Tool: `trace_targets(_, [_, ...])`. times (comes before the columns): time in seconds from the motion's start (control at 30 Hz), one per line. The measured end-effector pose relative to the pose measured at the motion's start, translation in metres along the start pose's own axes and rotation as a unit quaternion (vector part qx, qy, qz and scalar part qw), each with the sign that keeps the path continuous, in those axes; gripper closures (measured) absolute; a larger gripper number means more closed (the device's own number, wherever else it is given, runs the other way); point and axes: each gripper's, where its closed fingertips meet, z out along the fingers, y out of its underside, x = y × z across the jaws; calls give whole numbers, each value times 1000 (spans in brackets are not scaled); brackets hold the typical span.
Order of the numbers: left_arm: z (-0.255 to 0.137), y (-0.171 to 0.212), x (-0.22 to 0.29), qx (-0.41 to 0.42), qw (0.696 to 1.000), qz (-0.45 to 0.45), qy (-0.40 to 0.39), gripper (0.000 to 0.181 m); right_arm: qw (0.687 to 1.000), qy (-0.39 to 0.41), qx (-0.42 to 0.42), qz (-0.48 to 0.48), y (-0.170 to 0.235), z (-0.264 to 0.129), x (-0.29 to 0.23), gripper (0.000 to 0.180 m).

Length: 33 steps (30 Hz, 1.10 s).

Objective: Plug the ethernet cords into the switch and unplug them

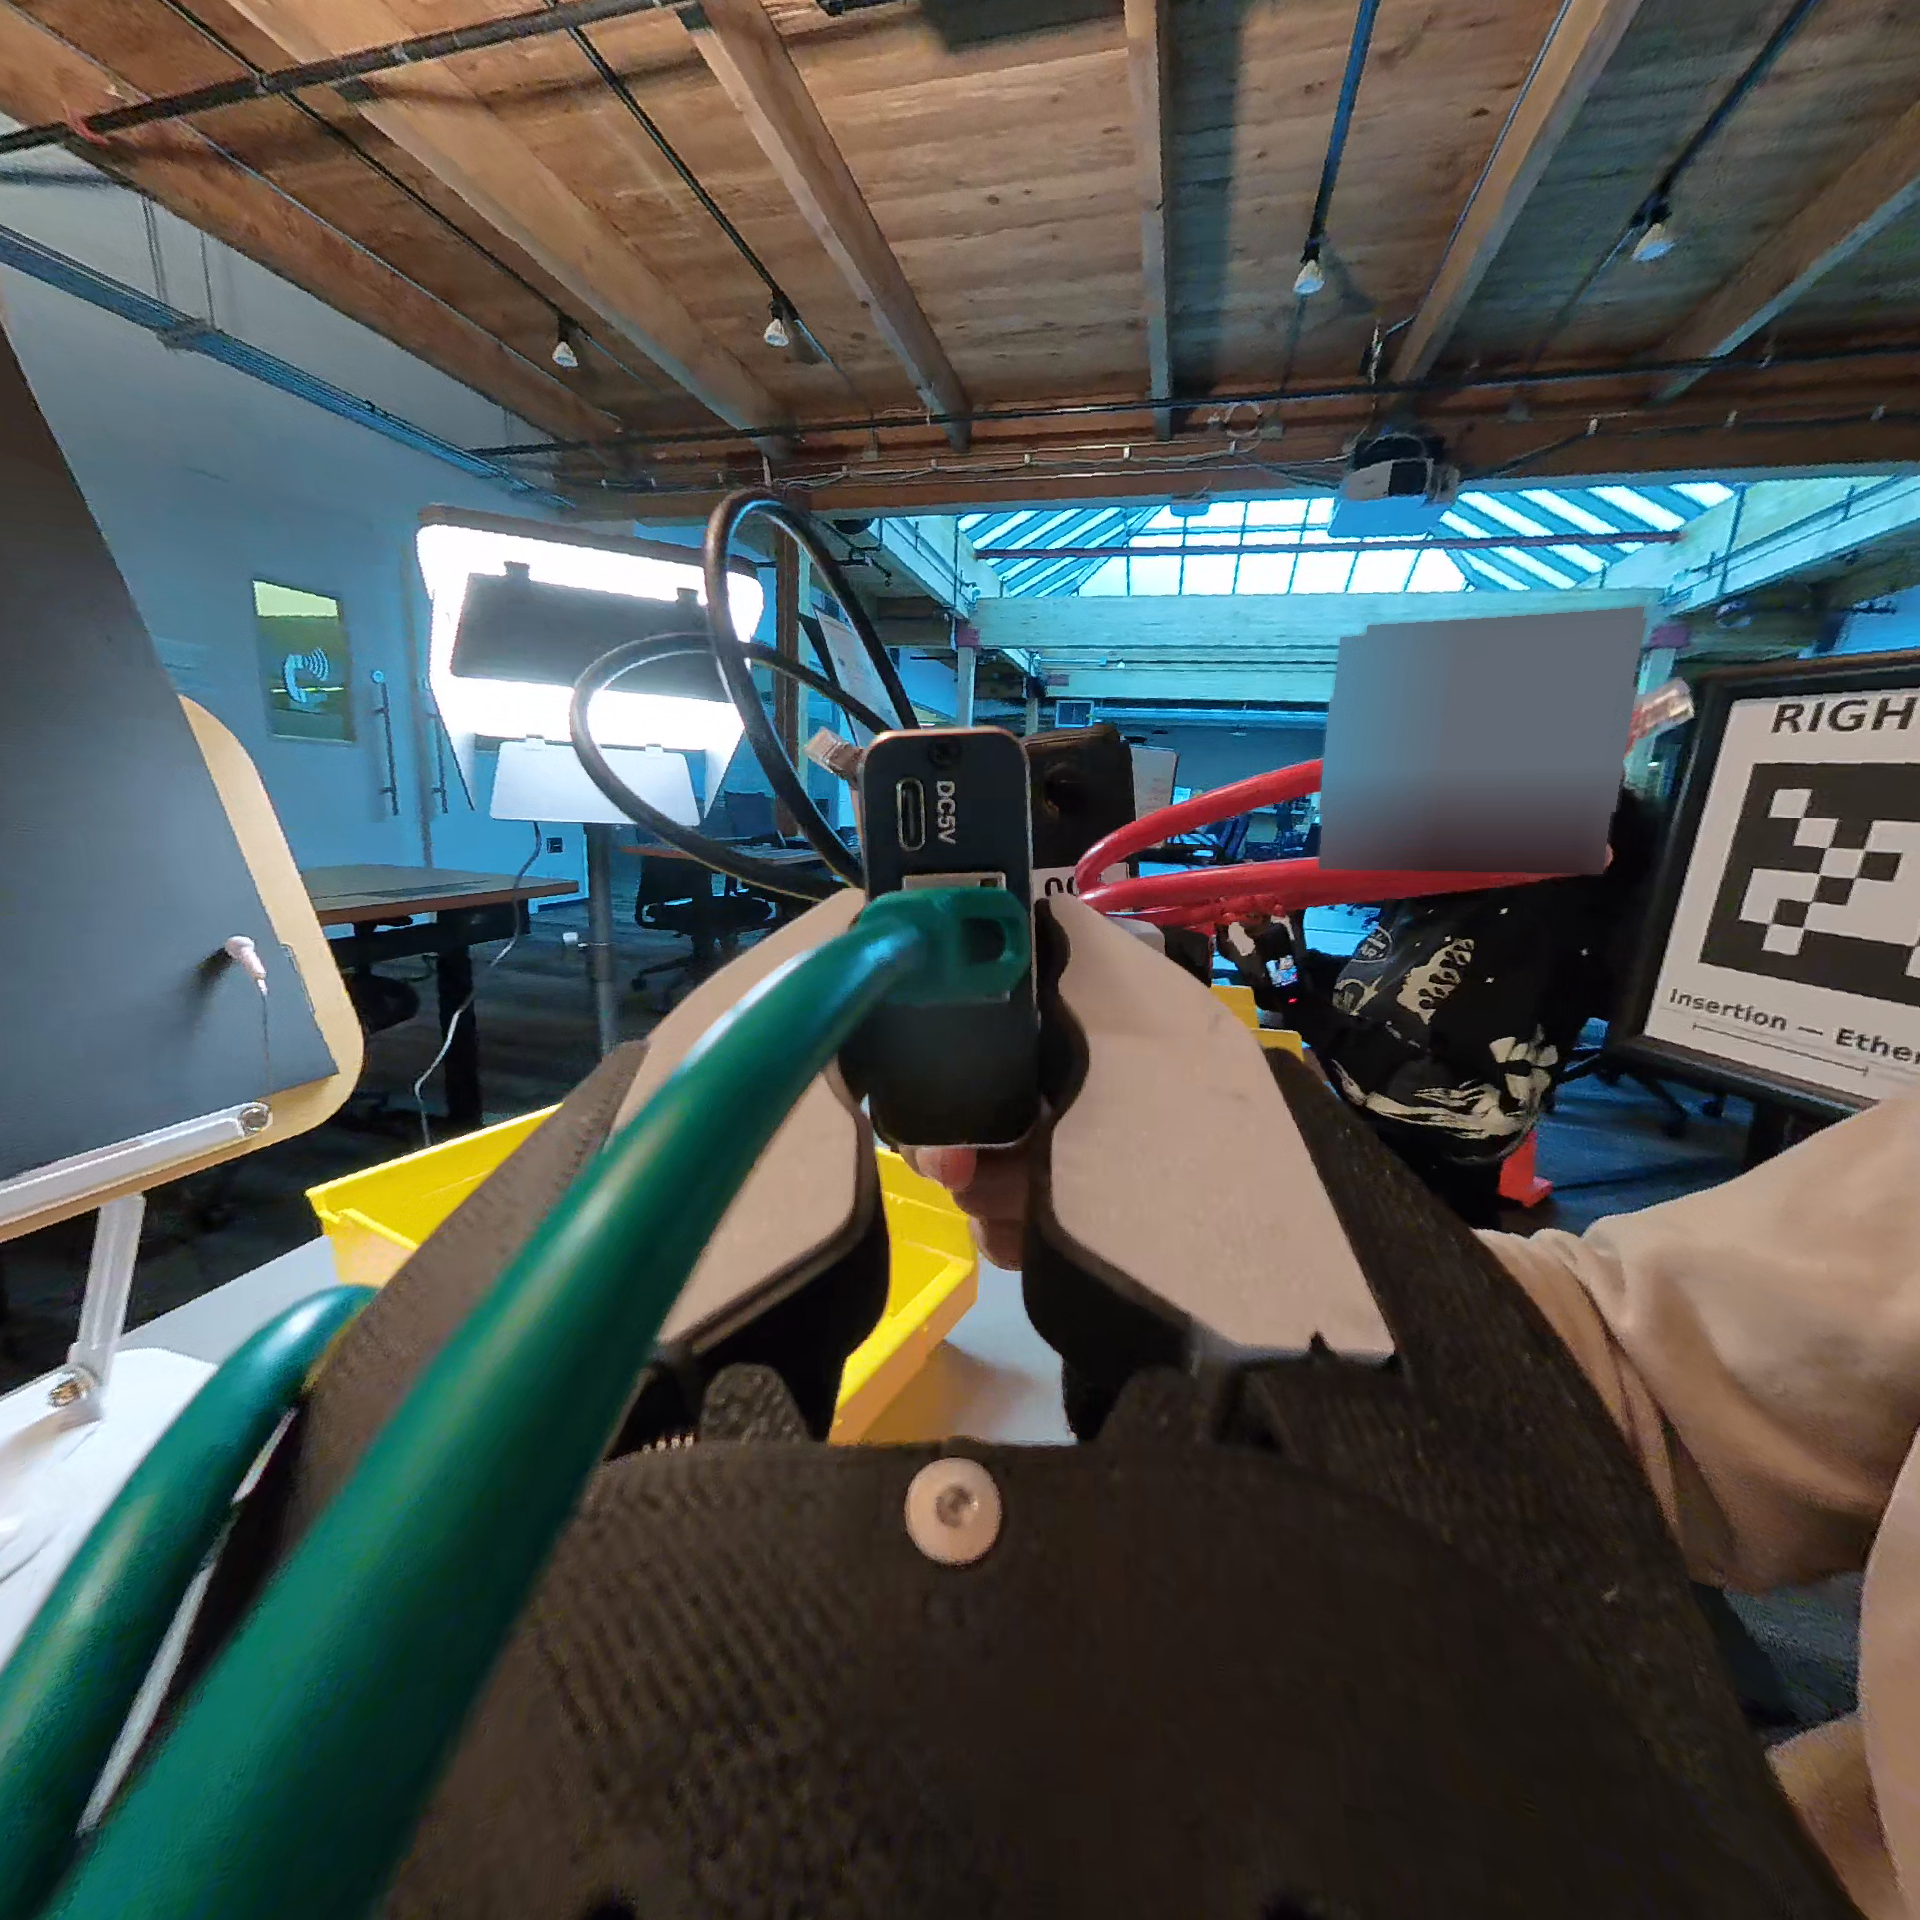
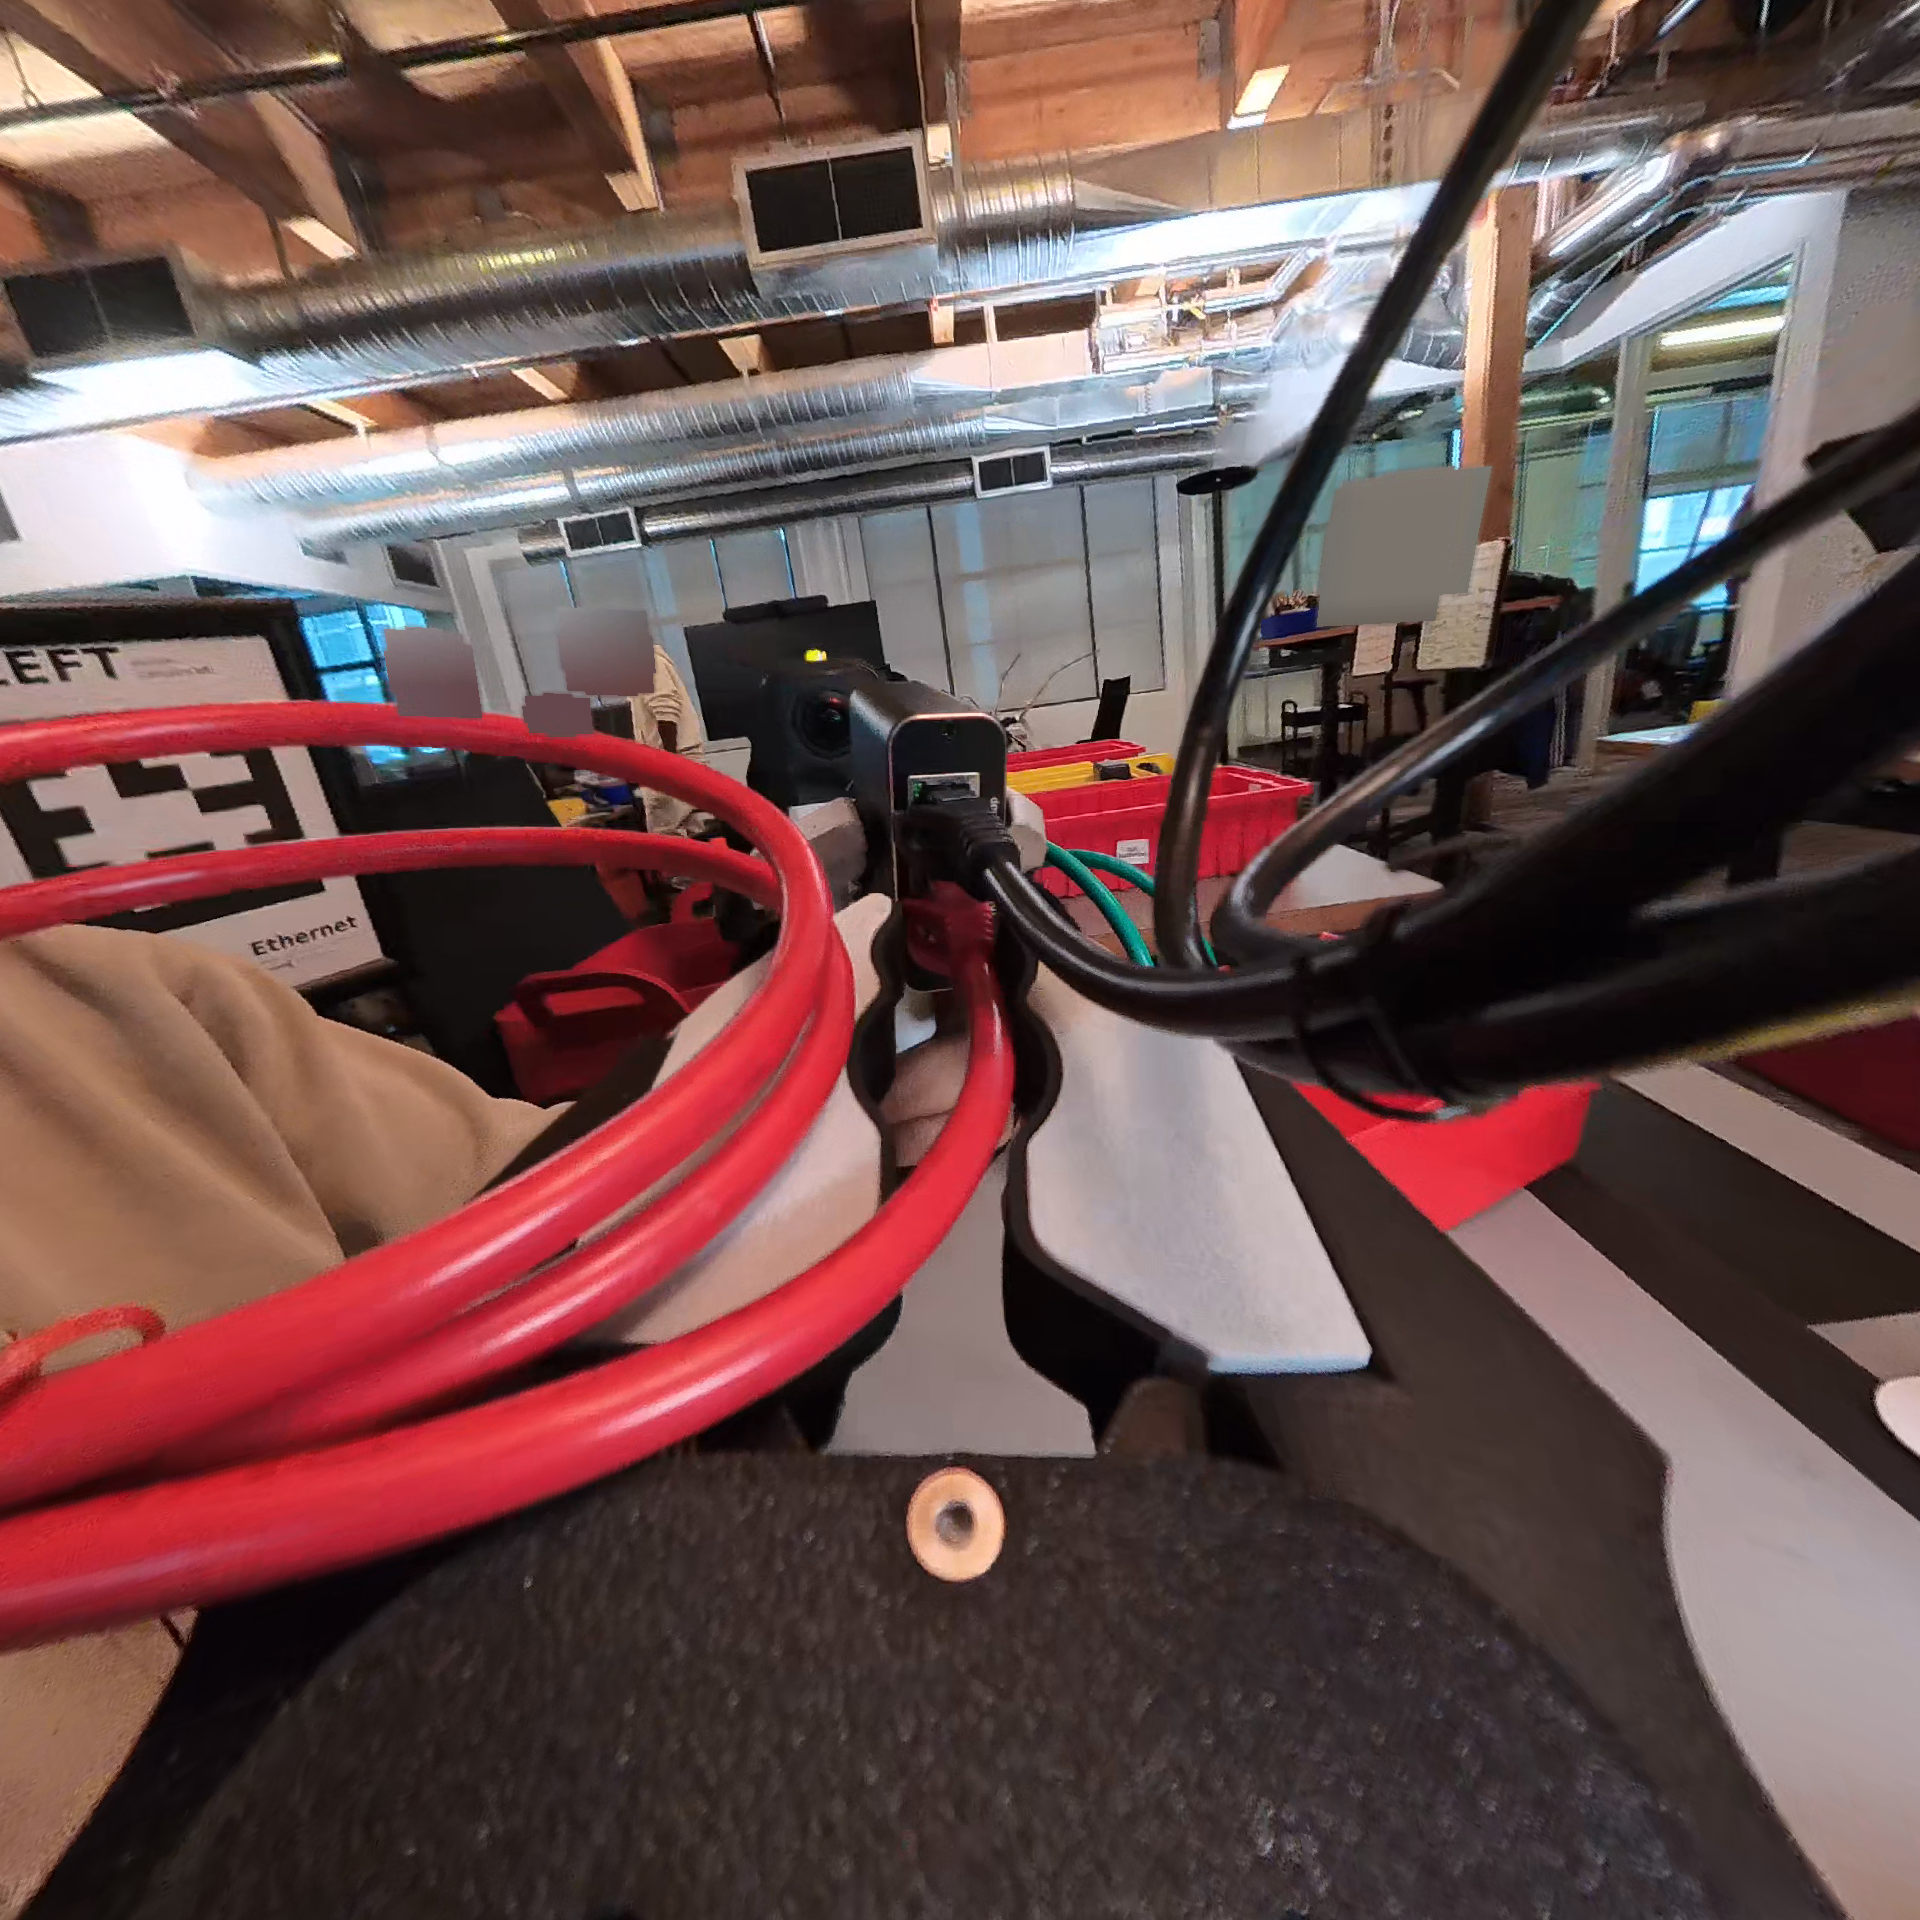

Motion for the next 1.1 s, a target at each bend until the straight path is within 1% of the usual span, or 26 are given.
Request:
trace_targets(0.13, [-1, -1, -1, 3, 1000, 6, -22, 154, 997, 50, -9, -56, 0, 2, 4, 164])
trace_targets(0.23, [-2, -3, -1, 21, 998, 39, -52, 155, 993, 86, 4, -78, -2, 5, 6, 163])
trace_targets(0.3, [-3, -4, 1, 26, 997, 53, -57, 154, 990, 103, 10, -99, -4, 6, 5, 162])
trace_targets(0.43, [-5, -10, 4, 20, 994, 96, -54, 154, 987, 105, 14, -123, -5, 8, 2, 162])
trace_targets(0.5, [-6, -11, 3, 14, 994, 96, -49, 155, 988, 98, 9, -119, -5, 9, 2, 162])
trace_targets(0.53, [-9, -18, 1, 30, 993, 96, -57, 154, 984, 127, 16, -120, -9, 2, 10, 166])
trace_targets(0.57, [-24, -42, -7, 86, 988, 96, -83, 155, 975, 176, 27, -135, -19, -19, 28, 167])
trace_targets(0.6, [-46, -73, -16, 131, 983, 82, -97, 154, 977, 180, 46, -110, -31, -42, 39, 168])
trace_targets(0.63, [-62, -99, -15, 149, 983, 70, -75, 153, 982, 157, 37, -97, -35, -53, 37, 168])
trace_targets(0.67, [-70, -110, -11, 140, 985, 78, -58, 154, 983, 150, 12, -110, -35, -53, 32, 167])
trace_targets(0.73, [-67, -105, -9, 85, 987, 115, -67, 153, 976, 166, -24, -135, -33, -44, 29, 166])
trace_targets(0.77, [-66, -105, -12, 83, 987, 119, -74, 154, 974, 180, -36, -132, -34, -43, 33, 166])
trace_targets(0.83, [-69, -105, -22, 91, 989, 87, -73, 154, 967, 215, -81, -114, -28, -55, 50, 166])
trace_targets(0.9, [-73, -102, -30, 87, 994, 33, -57, 154, 937, 289, -158, -114, -11, -83, 77, 166])
trace_targets(0.97, [-74, -96, -39, 76, 995, -4, -56, 154, 894, 358, -245, -112, 7, -115, 103, 166])
trace_targets(1.03, [-74, -92, -45, 73, 995, -13, -66, 154, 853, 401, -319, -94, 25, -145, 120, 166])
trace_targets(1.1, [-71, -86, -47, 59, 996, -16, -70, 154, 811, 427, -394, -65, 48, -173, 131, 166])
